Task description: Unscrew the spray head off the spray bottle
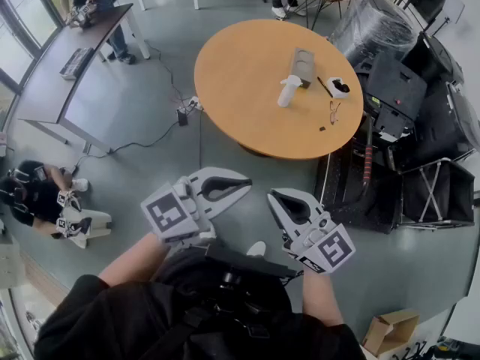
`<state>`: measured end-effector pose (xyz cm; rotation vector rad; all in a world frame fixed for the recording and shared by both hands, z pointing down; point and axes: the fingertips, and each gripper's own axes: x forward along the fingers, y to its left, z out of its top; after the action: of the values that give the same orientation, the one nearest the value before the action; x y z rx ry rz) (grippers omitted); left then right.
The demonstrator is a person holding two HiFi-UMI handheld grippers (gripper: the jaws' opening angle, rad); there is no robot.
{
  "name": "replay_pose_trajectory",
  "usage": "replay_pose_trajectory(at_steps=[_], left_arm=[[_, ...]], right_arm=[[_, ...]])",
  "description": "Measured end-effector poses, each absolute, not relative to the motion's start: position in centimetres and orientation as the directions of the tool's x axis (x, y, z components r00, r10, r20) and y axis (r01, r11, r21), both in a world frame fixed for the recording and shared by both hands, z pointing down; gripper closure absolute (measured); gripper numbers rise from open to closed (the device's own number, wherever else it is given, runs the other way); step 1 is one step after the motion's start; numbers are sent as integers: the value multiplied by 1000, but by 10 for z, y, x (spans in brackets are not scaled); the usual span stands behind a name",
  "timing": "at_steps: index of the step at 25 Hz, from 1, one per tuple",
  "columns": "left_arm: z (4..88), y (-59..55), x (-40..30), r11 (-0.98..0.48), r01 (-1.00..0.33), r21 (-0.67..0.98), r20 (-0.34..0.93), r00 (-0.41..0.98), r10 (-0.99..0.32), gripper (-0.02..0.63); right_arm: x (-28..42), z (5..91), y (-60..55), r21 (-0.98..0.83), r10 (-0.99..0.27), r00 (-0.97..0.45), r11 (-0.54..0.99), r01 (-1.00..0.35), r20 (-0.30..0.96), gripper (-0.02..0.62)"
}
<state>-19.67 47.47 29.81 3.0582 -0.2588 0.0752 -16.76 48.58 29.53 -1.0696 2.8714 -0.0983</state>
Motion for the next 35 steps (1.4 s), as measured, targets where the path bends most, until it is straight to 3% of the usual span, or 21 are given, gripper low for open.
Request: replay_pose_trajectory(at_steps=[20, 27, 35], left_arm=[[312, 448, -281, -996, -40, 84, 47, 998, -36, 604], [322, 432, -262, -994, -37, 100, 38, 999, -34, 604], [331, 391, -221, -988, -134, 77, 79, 989, -128, 604]], right_arm=[[-247, 306, 449, -118, -769, -636, 639, -760, -66, 588], [-229, 317, 434, -127, -771, -635, 636, -761, -56, 588], [-180, 320, 394, -107, -766, -639, 643, -758, -72, 586]])
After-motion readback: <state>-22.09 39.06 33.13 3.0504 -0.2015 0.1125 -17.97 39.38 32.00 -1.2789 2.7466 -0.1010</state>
